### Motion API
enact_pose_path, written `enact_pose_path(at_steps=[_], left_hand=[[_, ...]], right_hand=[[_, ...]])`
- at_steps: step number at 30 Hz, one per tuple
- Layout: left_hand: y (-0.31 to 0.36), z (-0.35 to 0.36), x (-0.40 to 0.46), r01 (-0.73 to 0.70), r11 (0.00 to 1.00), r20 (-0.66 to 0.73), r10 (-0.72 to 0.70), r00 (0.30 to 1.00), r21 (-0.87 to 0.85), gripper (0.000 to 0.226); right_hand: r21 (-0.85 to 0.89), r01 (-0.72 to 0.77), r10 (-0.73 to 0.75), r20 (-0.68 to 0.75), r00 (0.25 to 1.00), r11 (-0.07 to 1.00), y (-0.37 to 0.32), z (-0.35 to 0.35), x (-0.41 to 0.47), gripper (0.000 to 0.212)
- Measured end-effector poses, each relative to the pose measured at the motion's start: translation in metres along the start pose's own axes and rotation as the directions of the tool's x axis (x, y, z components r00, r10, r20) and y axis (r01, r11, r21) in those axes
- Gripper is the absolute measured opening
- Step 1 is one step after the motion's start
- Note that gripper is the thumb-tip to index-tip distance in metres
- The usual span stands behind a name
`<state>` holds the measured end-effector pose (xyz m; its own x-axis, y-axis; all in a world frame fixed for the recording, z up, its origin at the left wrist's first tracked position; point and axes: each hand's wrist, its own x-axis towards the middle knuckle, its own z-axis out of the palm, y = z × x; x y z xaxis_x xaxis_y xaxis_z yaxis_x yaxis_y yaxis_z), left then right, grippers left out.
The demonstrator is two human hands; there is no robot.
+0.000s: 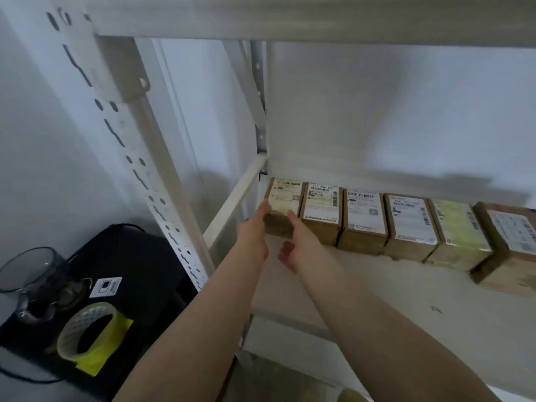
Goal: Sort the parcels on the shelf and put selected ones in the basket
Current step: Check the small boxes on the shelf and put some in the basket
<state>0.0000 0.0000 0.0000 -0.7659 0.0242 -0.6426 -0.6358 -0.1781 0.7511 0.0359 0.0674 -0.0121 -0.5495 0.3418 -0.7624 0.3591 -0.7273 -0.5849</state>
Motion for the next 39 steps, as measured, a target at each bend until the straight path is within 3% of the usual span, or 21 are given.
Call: enact_pose_path(at_steps=[4, 7, 10, 11, 15, 18, 22, 29, 39], left_hand=[[0.003, 0.005, 0.023, -0.028, 0.999, 0.017, 0.028, 0.999, 0.042, 0.063], [0.005, 0.009, 0.036, -0.05, 0.992, 0.012, 0.049, 0.999, 0.118, 0.057], [-0.008, 0.01, 0.075, -0.06, 0.984, 0.026, 0.056, 0.998, 0.166, 0.099], [-0.012, 0.009, 0.084, -0.062, 0.981, 0.027, 0.058, 0.998, 0.182, 0.103], [-0.001, -0.001, 0.06, -0.091, 0.982, 0.089, 0.077, 0.993, 0.168, 0.059], [-0.001, -0.007, 0.06, -0.078, 0.993, 0.14, 0.065, 0.988, 0.092, 0.056], [-0.005, -0.019, 0.054, -0.041, 0.999, 0.196, 0.035, 0.98, 0.026, 0.042], [-0.02, -0.033, 0.051, -0.028, 0.989, 0.267, 0.067, 0.961, -0.147, 0.044], [-0.027, -0.04, 0.054, -0.088, 0.97, 0.276, 0.15, 0.949, -0.226, 0.043]], right_hand=[[0.152, 0.016, -0.017, 0.006, 1.0, 0.988, 0.006, 0.014, 0.021, 0.073], [0.164, 0.03, -0.024, -0.042, 0.999, 0.986, 0.005, 0.022, 0.036, 0.073], [0.137, 0.055, -0.042, -0.099, 0.994, 0.989, 0.004, 0.027, 0.043, 0.07], [0.129, 0.07, -0.054, -0.119, 0.991, 0.989, 0.004, 0.027, 0.045, 0.068], [0.091, 0.097, -0.085, -0.122, 0.989, 0.991, 0.007, 0.026, 0.047, 0.056], [0.092, 0.107, -0.098, -0.104, 0.99, 0.99, 0.014, 0.022, 0.049, 0.043], [0.131, 0.139, -0.134, -0.04, 0.99, 0.982, 0.03, 0.014, 0.056, 0.045], [0.179, 0.25, -0.253, -0.006, 0.967, 0.952, 0.043, 0.002, 0.05, 0.035], [0.199, 0.29, -0.297, 0.007, 0.955, 0.936, 0.051, 0.007, 0.043, 0.052]])
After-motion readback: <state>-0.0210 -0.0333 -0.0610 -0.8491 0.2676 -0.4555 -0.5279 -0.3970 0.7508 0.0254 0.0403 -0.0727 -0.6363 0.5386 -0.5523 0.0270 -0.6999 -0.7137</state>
